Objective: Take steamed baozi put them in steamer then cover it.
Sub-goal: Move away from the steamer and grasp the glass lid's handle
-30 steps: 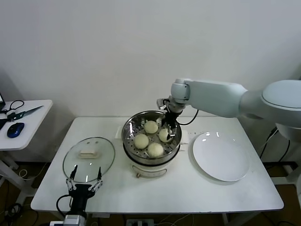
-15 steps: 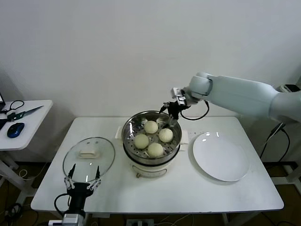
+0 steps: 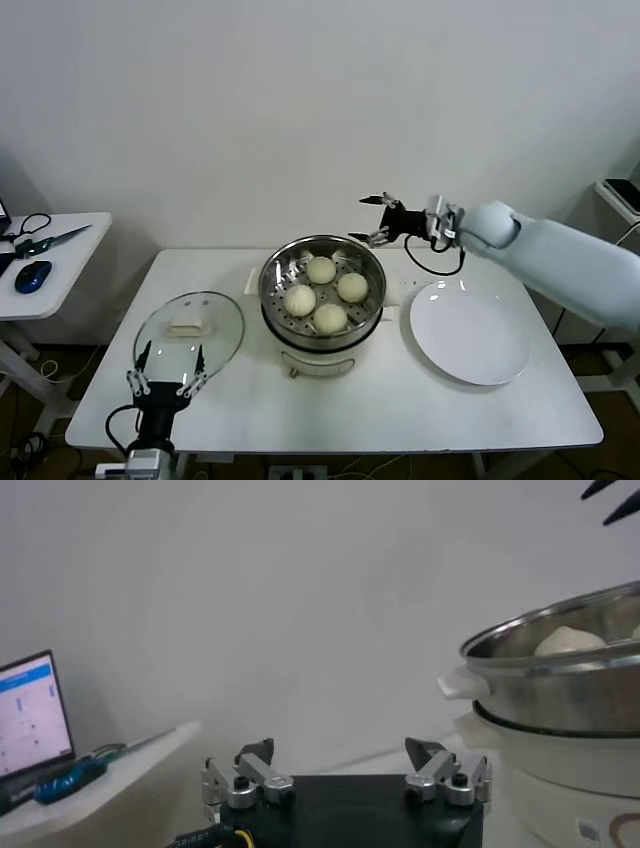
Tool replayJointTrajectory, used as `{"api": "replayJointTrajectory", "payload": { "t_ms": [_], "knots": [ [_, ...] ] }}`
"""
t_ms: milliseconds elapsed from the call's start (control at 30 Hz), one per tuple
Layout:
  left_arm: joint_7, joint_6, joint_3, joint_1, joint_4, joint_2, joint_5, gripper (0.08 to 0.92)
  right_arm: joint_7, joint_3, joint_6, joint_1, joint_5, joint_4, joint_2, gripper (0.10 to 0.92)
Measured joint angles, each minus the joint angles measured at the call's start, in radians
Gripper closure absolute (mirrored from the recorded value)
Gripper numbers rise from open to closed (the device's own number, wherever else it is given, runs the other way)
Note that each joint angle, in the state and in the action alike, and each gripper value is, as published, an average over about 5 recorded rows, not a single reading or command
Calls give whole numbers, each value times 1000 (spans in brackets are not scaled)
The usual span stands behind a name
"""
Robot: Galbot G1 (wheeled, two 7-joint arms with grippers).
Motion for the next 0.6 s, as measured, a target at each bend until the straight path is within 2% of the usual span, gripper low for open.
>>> {"api": "replayJointTrajectory", "payload": {
  "t_ms": [300,600],
  "knots": [
    [28,10,-44,-15,-3,3,146,177,132,495,-2,-443,-100,97,-14,203],
    [31,2,-90,-36,16,30,505,177,176,917,-45,-835,-187,191,54,203]
  ]
}}
